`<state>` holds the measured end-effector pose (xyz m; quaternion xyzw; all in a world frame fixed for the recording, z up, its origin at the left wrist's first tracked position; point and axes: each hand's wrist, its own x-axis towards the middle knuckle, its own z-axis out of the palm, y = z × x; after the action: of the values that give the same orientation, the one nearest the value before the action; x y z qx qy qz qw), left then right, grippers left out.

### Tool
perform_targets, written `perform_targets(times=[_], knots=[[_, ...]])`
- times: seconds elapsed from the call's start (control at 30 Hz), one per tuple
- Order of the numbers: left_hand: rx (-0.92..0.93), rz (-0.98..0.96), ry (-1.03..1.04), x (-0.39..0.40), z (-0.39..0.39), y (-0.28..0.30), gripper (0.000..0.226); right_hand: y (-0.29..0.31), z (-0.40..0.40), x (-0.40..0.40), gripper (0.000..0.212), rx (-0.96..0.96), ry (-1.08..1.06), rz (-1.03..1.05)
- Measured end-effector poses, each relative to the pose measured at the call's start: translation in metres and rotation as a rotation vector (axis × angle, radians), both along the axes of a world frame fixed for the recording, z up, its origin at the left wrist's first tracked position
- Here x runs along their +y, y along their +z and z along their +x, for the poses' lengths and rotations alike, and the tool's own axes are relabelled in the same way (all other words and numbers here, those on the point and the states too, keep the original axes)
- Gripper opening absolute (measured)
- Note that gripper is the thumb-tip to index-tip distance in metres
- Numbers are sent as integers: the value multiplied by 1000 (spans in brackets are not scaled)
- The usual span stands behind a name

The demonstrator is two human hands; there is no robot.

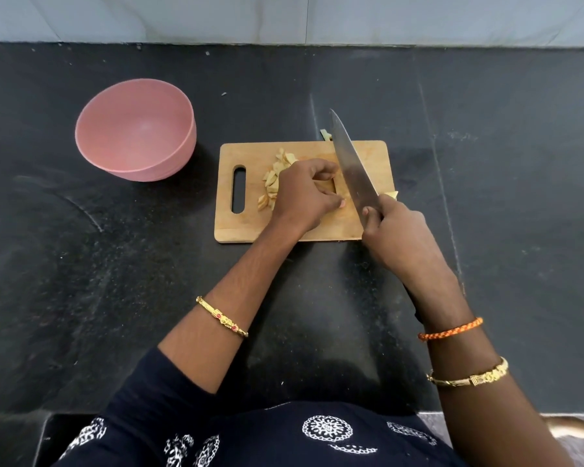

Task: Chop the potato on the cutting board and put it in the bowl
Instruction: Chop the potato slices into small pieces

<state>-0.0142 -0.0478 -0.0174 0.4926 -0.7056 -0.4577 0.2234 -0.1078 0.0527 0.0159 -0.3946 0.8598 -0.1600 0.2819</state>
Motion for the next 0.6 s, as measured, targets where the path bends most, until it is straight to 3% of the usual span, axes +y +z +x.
perform_targets(times=[0.6], knots=[[49,-6,-5,2,1,-4,55,3,10,28,19,-27,37,146]])
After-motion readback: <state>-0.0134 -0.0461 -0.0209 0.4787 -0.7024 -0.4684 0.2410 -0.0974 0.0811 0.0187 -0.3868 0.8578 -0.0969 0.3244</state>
